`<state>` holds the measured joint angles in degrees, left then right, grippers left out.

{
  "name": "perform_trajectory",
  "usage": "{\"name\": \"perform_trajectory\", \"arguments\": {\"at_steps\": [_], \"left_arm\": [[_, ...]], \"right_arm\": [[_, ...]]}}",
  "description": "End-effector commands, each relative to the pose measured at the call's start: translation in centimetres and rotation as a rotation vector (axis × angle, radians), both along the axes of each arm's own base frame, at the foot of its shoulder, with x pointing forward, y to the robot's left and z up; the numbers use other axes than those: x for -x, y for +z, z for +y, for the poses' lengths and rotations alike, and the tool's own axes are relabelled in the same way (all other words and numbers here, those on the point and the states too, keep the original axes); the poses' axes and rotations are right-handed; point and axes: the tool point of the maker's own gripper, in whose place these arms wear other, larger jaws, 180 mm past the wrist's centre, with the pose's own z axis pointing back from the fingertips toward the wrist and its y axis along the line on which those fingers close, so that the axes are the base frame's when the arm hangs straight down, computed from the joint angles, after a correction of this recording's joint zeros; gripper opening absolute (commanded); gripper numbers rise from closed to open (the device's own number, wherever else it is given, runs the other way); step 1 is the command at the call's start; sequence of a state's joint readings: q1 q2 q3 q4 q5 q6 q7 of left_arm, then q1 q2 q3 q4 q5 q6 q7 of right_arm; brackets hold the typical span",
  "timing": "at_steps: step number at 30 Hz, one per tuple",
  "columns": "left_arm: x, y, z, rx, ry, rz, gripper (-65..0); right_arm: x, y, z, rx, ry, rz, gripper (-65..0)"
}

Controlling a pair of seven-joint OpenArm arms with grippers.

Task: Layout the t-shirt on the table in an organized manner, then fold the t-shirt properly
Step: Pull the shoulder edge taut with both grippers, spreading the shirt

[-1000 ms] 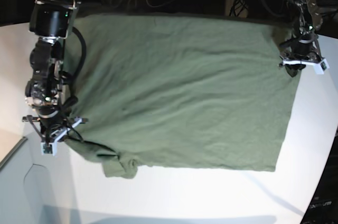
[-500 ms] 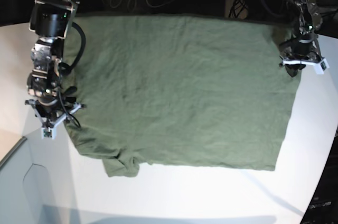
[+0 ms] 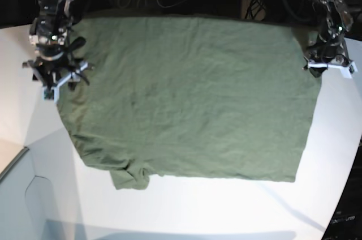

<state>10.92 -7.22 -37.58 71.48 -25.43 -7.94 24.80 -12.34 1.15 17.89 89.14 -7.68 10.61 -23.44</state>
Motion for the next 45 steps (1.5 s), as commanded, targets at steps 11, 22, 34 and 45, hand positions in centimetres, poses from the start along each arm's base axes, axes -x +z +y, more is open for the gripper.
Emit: {"name": "perform_trajectory", "arguments": {"at_steps": [11,22,34,45], "left_arm": [[-2.5,0.9,-0.4,0.01,-0.005,-0.054,-41.1],[-5.9,-2.0,-1.5,0.126,0.032,-0.027,-41.1],[-12.3,3.5,-1.3,0.116,0.023,-0.19,-41.1],[-1.4,6.7,1.0,0.08,0.061,-0.255,-41.2]], "right_arm": [[-0.7,-4.8,1.2,-0.085,-0.012,0.03,-31.9],[-6.5,-6.5,-1.7,-0.092,-0.023,0.014,-31.9],[-11.3,0.2,-3.8,-0.019,-0.011,-0.155,-31.5],[-2.2,3.6,-1.2,0.066,0.044,-0.21,-31.3]]}}
